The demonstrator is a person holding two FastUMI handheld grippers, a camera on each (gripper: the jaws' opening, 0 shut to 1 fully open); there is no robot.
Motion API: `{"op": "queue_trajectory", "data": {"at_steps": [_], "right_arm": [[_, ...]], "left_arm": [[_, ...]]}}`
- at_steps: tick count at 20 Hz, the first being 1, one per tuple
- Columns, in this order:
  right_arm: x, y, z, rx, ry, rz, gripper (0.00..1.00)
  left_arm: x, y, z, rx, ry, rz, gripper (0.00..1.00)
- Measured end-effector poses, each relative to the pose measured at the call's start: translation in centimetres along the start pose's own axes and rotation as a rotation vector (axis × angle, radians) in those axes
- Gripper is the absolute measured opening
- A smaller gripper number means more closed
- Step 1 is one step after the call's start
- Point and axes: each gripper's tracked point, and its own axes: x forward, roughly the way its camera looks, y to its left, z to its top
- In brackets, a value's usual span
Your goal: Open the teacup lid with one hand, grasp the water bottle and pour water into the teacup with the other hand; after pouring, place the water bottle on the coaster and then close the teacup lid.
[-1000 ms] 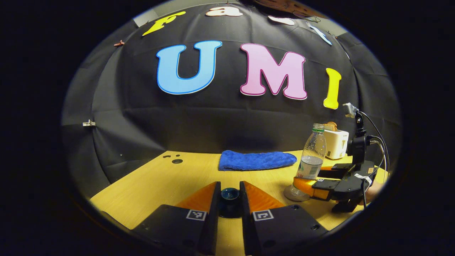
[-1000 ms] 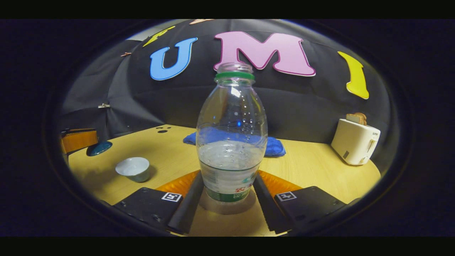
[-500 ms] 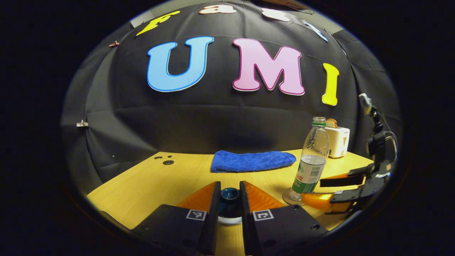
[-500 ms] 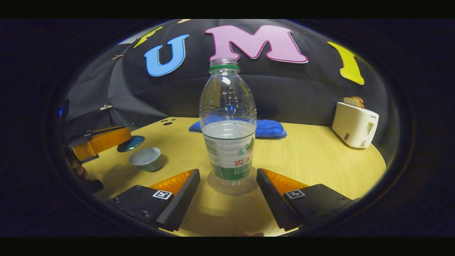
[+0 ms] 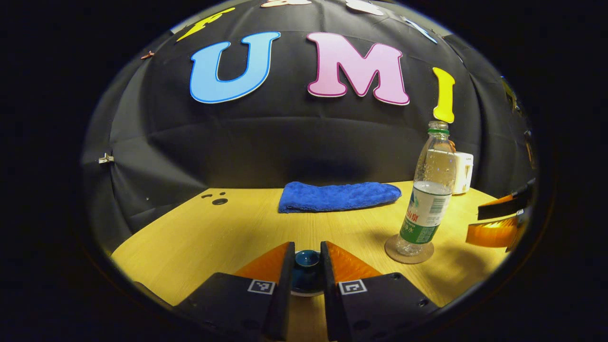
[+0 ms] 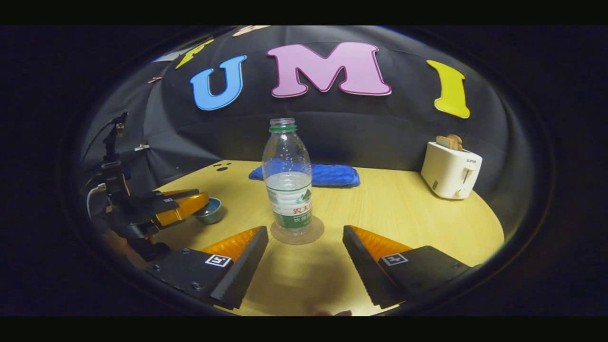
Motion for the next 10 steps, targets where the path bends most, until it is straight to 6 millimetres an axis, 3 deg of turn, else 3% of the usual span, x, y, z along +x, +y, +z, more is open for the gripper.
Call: {"op": "queue_trajectory", "data": {"at_steps": [2, 3, 4, 5, 6, 8, 9, 10], "right_arm": [[-0.4, -0.7, 0.1, -0.007, 0.0, -0.018, 0.94], [-0.5, -1.2, 0.2, -0.005, -0.003, -0.038, 0.98], [-0.6, -1.5, 0.4, -0.001, -0.008, -0.049, 0.94], [-0.6, -1.6, 0.6, 0.004, -0.01, -0.055, 0.94], [-0.8, -1.7, 0.8, 0.009, -0.012, -0.061, 0.98], [-1.0, -1.8, 1.3, 0.016, -0.014, -0.065, 0.98], [-1.2, -1.7, 1.6, 0.016, -0.013, -0.065, 0.95], [-1.4, -1.6, 1.9, 0.015, -0.012, -0.066, 0.98]], "left_arm": [[0.2, -0.1, -0.3, 0.027, 0.005, 0.0, 0.36], [0.2, -0.1, -0.2, 0.039, 0.004, -0.001, 0.31], [0.1, -0.2, -0.2, 0.04, 0.002, -0.004, 0.31], [-0.1, -0.2, -0.3, 0.03, 0.004, -0.008, 0.39], [-0.3, -0.1, -0.3, 0.017, 0.005, -0.01, 0.34], [-1.0, 0.0, 0.0, -0.004, 0.005, -0.009, 0.42], [-1.3, 0.1, 0.2, -0.004, 0.005, -0.009, 0.51], [-1.6, 0.1, 0.4, 0.001, 0.005, -0.009, 0.44]]}}
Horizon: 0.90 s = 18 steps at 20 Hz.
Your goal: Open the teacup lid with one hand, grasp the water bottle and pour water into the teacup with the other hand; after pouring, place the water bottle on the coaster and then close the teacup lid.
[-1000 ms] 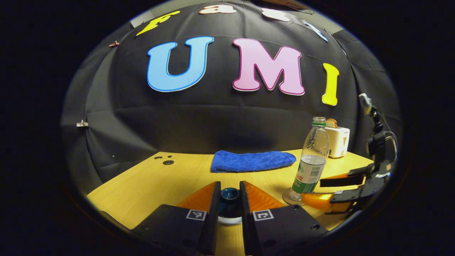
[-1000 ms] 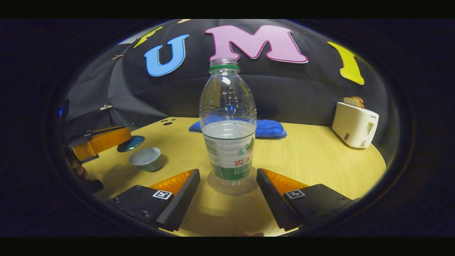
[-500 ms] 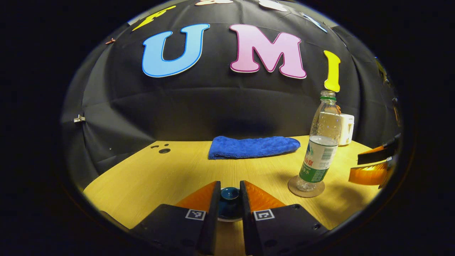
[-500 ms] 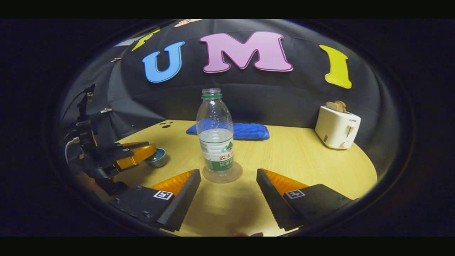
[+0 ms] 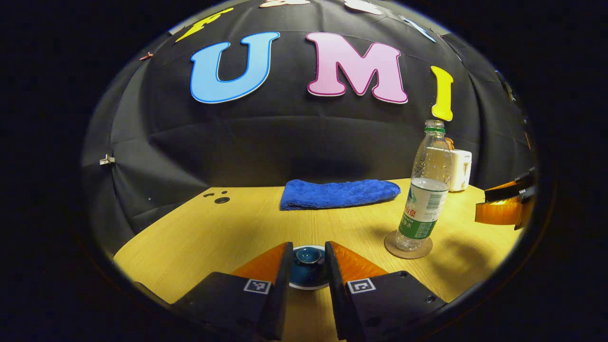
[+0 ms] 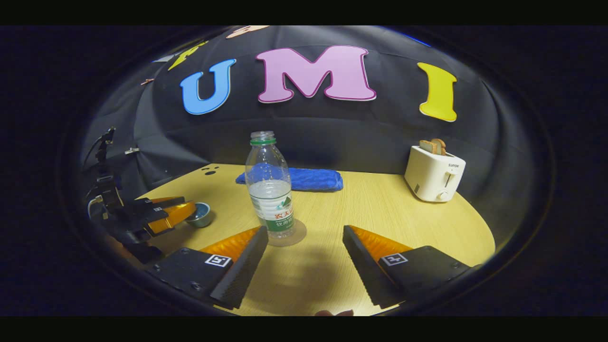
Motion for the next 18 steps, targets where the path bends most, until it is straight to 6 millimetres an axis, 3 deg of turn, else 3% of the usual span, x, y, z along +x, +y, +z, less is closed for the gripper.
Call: {"op": "queue_trajectory", "data": {"at_steps": [3, 4, 6, 8, 10, 11, 12, 14, 18], "right_arm": [[-1.4, 0.2, 1.8, 0.007, -0.004, -0.004, 0.98], [-1.9, 0.2, 2.8, 0.013, -0.011, -0.01, 0.94], [-3.2, 0.1, 5.5, 0.021, -0.037, -0.021, 0.98], [-4.7, 0.1, 8.7, 0.013, -0.071, -0.034, 0.94], [-6.5, 0.1, 12.6, -0.012, -0.123, -0.043, 0.98], [-7.4, 0.0, 14.5, -0.027, -0.149, -0.054, 0.94], [-8.4, -0.2, 16.1, -0.041, -0.169, -0.06, 0.98], [-10.2, -0.2, 18.9, -0.057, -0.207, -0.074, 0.98], [-13.9, -0.3, 23.2, -0.059, -0.273, -0.096, 0.99]], "left_arm": [[-1.4, -0.1, 1.3, 0.018, 0.01, -0.014, 0.65], [-2.2, 0.0, 2.4, 0.017, 0.002, -0.016, 0.68], [-4.0, 0.2, 5.1, 0.008, -0.013, -0.022, 0.69], [-5.9, 0.6, 8.5, 0.016, -0.03, -0.015, 0.7], [-7.7, 0.9, 12.2, 0.002, -0.051, -0.021, 0.72], [-8.3, 1.1, 14.1, -0.014, -0.065, -0.024, 0.78], [-9.0, 1.5, 15.8, -0.028, -0.079, -0.024, 0.83], [-10.4, 2.3, 19.5, -0.032, -0.116, -0.009, 0.93], [-13.1, 2.9, 25.4, -0.012, -0.195, -0.021, 0.94]]}}
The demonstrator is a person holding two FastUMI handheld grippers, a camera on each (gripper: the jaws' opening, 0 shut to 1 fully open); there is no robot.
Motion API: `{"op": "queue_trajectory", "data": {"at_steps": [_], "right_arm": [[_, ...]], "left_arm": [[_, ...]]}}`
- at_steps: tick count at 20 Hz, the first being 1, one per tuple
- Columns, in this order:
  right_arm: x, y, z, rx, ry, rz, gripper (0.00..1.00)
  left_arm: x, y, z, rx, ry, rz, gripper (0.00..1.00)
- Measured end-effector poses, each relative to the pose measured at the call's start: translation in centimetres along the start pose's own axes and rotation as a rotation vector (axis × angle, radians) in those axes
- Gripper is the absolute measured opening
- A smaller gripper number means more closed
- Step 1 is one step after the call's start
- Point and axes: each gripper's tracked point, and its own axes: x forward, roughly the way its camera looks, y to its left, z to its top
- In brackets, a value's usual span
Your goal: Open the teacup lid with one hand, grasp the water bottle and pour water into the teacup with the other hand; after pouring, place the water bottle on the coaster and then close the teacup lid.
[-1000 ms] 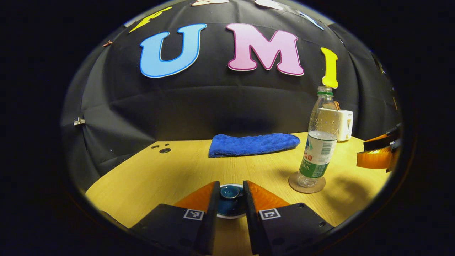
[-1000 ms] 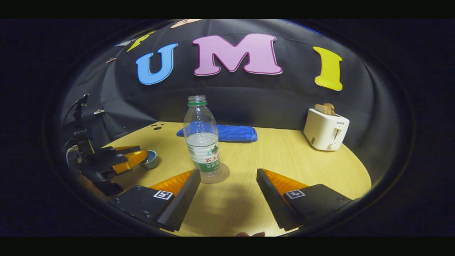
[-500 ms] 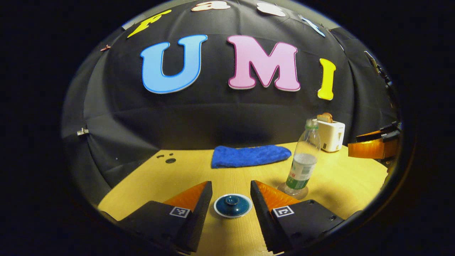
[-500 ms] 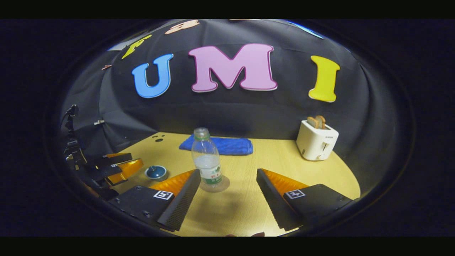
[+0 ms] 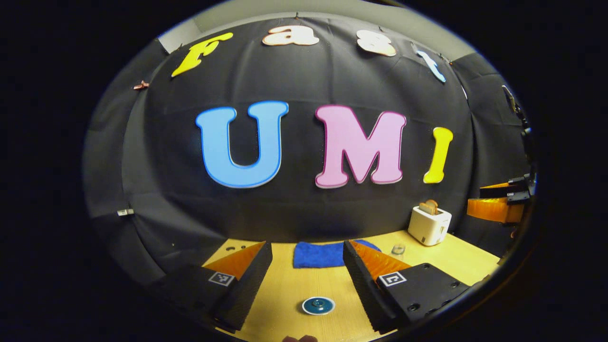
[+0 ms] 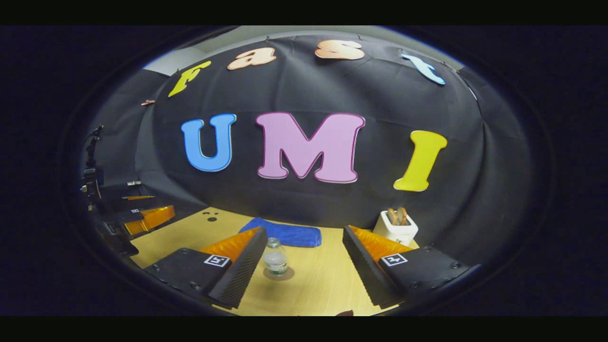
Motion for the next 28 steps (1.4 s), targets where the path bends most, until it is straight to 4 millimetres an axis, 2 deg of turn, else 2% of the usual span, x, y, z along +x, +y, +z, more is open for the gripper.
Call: {"op": "queue_trajectory", "data": {"at_steps": [4, 7, 10, 15, 28], "right_arm": [[-2.1, -1.1, 2.8, 0.002, -0.052, -0.039, 0.98], [-3.1, -1.5, 4.4, 0.009, -0.084, -0.051, 0.98], [-3.5, -1.6, 5.1, -0.009, -0.104, -0.058, 0.99], [-3.7, -2.0, 5.6, -0.007, -0.12, -0.069, 0.99], [-3.4, -2.0, 6.3, -0.001, -0.125, -0.114, 0.99]], "left_arm": [[-1.7, -0.5, 2.8, 0.027, -0.03, -0.021, 0.94], [-2.7, -1.6, 3.8, 0.037, -0.044, -0.037, 0.94], [-3.1, -2.1, 4.8, 0.041, -0.053, -0.049, 0.94], [-2.5, -2.6, 6.4, 0.062, -0.085, -0.058, 0.94], [-1.8, -2.1, 6.5, 0.048, -0.083, -0.073, 0.94]]}}
